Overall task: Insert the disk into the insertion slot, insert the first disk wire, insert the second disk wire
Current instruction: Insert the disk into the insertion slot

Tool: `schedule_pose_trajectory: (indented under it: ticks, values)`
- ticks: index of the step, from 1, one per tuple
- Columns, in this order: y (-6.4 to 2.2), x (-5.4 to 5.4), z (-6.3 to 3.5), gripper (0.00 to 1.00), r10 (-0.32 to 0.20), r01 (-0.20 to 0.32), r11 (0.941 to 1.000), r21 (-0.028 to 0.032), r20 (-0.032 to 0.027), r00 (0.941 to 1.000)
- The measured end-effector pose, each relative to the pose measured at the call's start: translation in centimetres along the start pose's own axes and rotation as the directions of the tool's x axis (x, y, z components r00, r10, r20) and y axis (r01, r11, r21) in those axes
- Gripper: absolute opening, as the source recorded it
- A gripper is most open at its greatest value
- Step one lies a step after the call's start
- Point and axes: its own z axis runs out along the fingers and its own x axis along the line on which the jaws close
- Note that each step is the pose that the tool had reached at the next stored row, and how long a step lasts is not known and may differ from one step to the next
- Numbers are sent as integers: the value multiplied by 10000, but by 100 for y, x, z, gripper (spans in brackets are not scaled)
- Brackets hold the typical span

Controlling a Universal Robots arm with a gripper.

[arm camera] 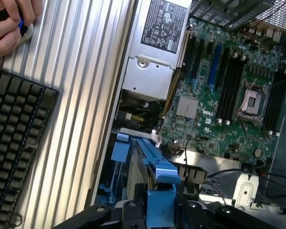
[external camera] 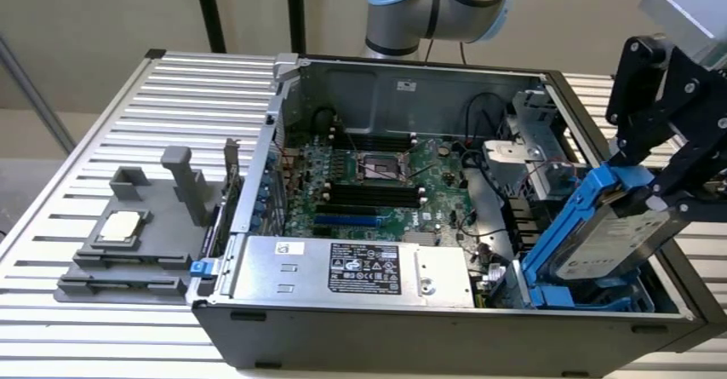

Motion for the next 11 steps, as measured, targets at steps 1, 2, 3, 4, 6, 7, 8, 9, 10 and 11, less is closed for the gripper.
schedule_pose_trajectory:
  ticks: [1,2,3,4,6,7,8,9,10,11]
  values:
    - [-2,-7,-43,33,1,-1,10000,-2,-2,10000]
    - [-5,-15,-90,33,1,-1,10000,-2,-3,10000]
    - [-8,-21,-130,33,2,-2,10000,0,-2,10000]
    - [-10,-27,-164,33,1,-1,10000,-1,3,10000]
    - [-13,-35,-218,33,1,-1,10000,0,-2,10000]
    - [-15,-39,-238,33,0,0,10000,1,-6,10000]
    - [-16,-41,-253,32,0,0,10000,3,-6,10000]
    - [-17,-43,-266,32,-1,1,10000,7,-5,10000]
    - [-18,-46,-280,32,-2,2,10000,9,-6,10000]
    - [-19,-49,-298,32,-2,2,10000,11,-5,10000]
